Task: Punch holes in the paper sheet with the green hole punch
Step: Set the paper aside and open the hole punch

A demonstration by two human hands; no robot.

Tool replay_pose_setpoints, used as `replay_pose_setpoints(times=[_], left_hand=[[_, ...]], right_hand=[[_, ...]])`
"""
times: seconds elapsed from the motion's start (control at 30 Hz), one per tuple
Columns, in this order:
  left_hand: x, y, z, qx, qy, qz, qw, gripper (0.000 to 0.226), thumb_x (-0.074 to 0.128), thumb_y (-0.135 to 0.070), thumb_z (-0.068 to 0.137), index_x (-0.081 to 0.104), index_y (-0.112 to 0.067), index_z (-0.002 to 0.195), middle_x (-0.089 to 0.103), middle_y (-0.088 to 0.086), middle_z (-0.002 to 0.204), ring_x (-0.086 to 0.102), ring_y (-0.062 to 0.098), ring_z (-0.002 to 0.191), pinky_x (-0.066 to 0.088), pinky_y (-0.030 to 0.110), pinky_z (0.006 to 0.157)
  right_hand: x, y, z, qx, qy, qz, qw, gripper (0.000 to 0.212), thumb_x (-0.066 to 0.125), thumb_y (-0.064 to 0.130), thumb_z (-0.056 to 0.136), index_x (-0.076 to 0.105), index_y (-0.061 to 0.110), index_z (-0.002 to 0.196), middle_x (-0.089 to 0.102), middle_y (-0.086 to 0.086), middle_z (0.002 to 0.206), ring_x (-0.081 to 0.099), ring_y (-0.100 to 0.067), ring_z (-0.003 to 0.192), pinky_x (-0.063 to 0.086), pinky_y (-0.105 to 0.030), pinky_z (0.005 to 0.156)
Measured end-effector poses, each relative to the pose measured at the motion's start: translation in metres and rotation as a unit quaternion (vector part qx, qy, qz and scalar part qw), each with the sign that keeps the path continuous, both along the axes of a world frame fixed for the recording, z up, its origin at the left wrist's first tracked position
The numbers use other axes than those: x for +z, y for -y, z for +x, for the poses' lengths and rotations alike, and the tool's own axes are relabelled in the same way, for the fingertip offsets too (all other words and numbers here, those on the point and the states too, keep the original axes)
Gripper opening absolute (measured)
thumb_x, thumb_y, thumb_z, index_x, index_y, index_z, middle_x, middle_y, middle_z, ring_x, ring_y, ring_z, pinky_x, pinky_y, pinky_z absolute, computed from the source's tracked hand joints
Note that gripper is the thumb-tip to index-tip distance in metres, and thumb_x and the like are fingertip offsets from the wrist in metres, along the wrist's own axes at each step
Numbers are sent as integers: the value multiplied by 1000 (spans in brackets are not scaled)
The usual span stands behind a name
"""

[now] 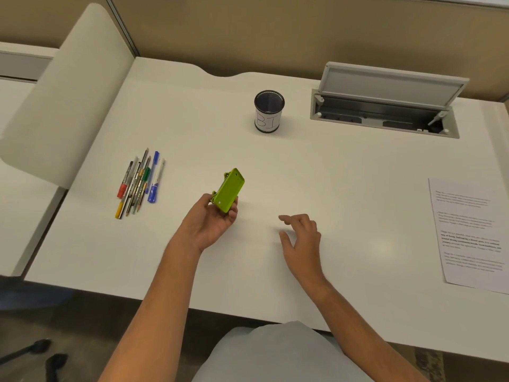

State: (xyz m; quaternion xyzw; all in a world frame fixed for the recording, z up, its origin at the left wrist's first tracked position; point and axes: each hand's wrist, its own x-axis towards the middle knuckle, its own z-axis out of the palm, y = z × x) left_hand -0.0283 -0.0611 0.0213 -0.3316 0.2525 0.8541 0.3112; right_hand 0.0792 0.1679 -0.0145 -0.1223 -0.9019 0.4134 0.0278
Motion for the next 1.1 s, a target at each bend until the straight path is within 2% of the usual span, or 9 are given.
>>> replay_pose_setpoints(times=[0.13, 0.33, 0.47, 0.53, 0.63, 0.77, 0.93, 1.1], left_hand=[[2, -4, -3, -13, -9, 25, 1000, 37, 39, -26, 110, 67, -3, 117, 71, 18, 101, 60, 20, 82, 55, 26, 61], [0, -7, -5, -11, -10, 28, 999, 44, 37, -30, 112, 67, -1, 123, 70, 18, 103, 61, 20, 82, 53, 27, 60], [5, -17, -2, -21, -27, 38, 999, 37, 39, -24, 109, 66, -2, 122, 69, 18, 106, 61, 21, 83, 48, 28, 68], [8, -25, 0, -11, -23, 56, 998, 31, 43, -20, 106, 63, -1, 121, 69, 20, 107, 63, 25, 87, 50, 30, 76], [12, -35, 1, -26, -24, 60, 998, 33, 39, -23, 111, 61, -2, 122, 72, 19, 107, 67, 26, 94, 54, 35, 90], [17, -41, -1, -30, -12, 75, 997, 40, 38, -26, 113, 67, 1, 119, 75, 18, 102, 72, 26, 97, 68, 35, 82], [17, -42, -7, -23, -9, 74, 997, 43, 36, -27, 115, 67, 3, 118, 73, 20, 105, 69, 28, 99, 57, 36, 96], [11, -47, -10, -25, 1, 74, 997, 42, 34, -24, 113, 63, 4, 126, 68, 23, 110, 61, 28, 99, 47, 36, 99]], right_hand=[[1, 2, -3, 10, 12, -10, 1000, 37, 69, 4, 97, 73, 25, 128, 63, 8, 119, 58, -16, 114, 43, -39, 101], [10, 9, -9, 6, -10, -65, 998, 31, 72, 9, 99, 74, 26, 125, 64, 10, 118, 58, -12, 113, 51, -52, 101], [36, 33, -24, 45, -84, -94, 991, 27, 71, 27, 102, 74, 29, 128, 63, 13, 115, 58, -12, 114, 53, -46, 97], [48, 48, -31, 63, -113, -97, 987, 27, 70, 32, 102, 74, 31, 129, 62, 13, 113, 58, -12, 112, 52, -42, 95], [57, 65, -39, 91, -137, -55, 985, 29, 66, 32, 101, 72, 33, 130, 60, 15, 116, 54, -9, 111, 49, -39, 93], [57, 68, -44, 104, -167, 17, 980, 30, 62, 27, 102, 72, 28, 130, 62, 9, 119, 55, -14, 108, 48, -39, 89], [47, 58, -44, 134, -204, 128, 961, 39, 64, 19, 103, 69, 25, 142, 65, 1, 125, 58, -21, 108, 47, -39, 87], [38, 49, -43, 151, -203, 173, 952, 47, 62, 18, 103, 63, 25, 149, 67, -4, 127, 58, -24, 107, 46, -39, 86]])
